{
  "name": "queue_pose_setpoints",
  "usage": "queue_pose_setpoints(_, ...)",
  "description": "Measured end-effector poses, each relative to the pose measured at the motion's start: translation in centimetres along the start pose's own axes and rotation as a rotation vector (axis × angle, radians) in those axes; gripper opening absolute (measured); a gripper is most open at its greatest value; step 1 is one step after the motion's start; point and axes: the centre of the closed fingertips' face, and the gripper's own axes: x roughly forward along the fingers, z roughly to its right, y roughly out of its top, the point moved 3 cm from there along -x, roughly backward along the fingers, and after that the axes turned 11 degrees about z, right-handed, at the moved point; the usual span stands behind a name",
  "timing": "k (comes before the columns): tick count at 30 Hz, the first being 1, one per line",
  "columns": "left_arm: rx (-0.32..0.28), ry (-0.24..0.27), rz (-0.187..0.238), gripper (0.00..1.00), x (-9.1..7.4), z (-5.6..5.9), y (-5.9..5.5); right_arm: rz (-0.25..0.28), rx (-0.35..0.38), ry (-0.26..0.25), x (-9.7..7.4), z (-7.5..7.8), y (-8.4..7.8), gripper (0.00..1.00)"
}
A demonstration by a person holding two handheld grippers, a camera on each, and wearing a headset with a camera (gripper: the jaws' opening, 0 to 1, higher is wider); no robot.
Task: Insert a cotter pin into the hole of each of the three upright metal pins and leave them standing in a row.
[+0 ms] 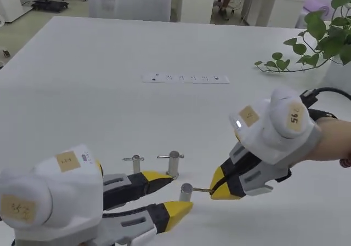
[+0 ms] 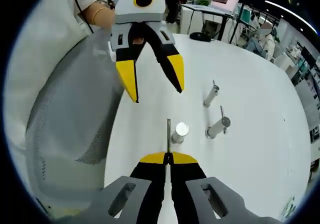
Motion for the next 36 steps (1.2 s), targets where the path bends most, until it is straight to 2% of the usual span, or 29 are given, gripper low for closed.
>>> queue_pose_setpoints(3,-0.002,0.014,-0.005,0.31,0.2,-0.4,-0.4,-0.007,0.001,-0.003,0.1,0.3,-0.2,0.03)
queue_pose_setpoints(13,-0.005,0.049,-0.032,0.32,1.1,-1.5,-1.8,-0.079,-0.04,0.0,0.5,1.3,-1.7,0.03)
queue_pose_setpoints(18,-0.003,0.057,-0.058,0.32,1.5,-2.1,-2.5,-0.103,-0.052,0.002,0.8,1.8,-2.2,0.03)
queue_pose_setpoints(36,-0.004,0.029,-0.128,0.29,3.7,-2.9,-5.3,-0.127,-0.064,0.03,1.8,2.4,-2.8,0.03)
